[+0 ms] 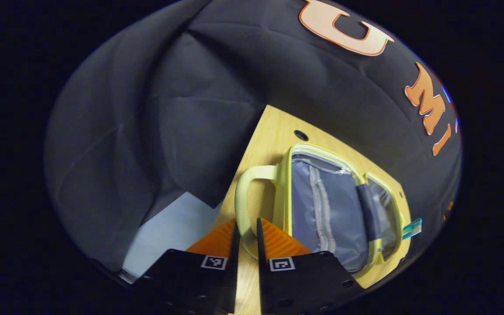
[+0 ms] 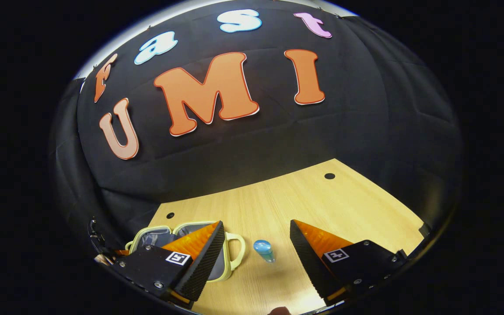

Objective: First open the suitcase, pack the skin care products into it, and then close the suitcase.

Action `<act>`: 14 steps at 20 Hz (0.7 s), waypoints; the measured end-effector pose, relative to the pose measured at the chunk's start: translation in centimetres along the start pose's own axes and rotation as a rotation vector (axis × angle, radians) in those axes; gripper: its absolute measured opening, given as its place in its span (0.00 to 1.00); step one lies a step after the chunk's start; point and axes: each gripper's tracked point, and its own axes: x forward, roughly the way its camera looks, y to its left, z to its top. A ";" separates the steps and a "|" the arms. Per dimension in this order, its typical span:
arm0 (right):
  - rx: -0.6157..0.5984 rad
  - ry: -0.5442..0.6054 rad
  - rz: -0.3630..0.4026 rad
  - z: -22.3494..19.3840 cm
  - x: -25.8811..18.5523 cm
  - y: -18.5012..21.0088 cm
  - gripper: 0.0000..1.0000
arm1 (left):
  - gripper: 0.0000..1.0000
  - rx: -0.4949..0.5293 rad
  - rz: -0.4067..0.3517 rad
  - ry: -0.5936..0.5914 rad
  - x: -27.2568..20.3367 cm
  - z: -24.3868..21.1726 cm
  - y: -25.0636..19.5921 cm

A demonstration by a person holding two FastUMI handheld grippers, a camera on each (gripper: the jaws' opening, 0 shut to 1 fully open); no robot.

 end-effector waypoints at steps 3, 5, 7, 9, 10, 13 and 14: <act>-0.026 0.008 -0.010 -0.4 -0.4 -1.5 0.95 | 0.54 0.017 0.108 -0.045 -0.2 1.2 1.7; -0.042 0.020 -0.019 -0.7 -0.5 -2.7 0.95 | 0.82 0.009 0.179 -0.105 -1.0 2.7 2.2; -0.052 0.022 -0.023 -0.8 -0.6 -3.7 0.95 | 0.97 0.024 0.211 -0.210 -3.8 5.5 0.9; -0.068 0.011 -0.027 -0.7 -0.6 -4.8 0.95 | 0.96 0.079 0.218 -0.289 -6.5 7.7 -2.0; -0.081 0.005 -0.026 -0.6 -0.6 -5.3 0.95 | 0.96 0.109 0.217 -0.322 -8.1 8.5 -4.3; -0.120 -0.012 -0.004 0.1 -0.4 -6.5 0.95 | 0.97 0.174 0.178 -0.427 -12.7 11.1 -11.7; -0.131 -0.022 0.006 0.4 -0.4 -6.8 0.95 | 0.97 0.189 0.166 -0.460 -14.5 11.9 -14.1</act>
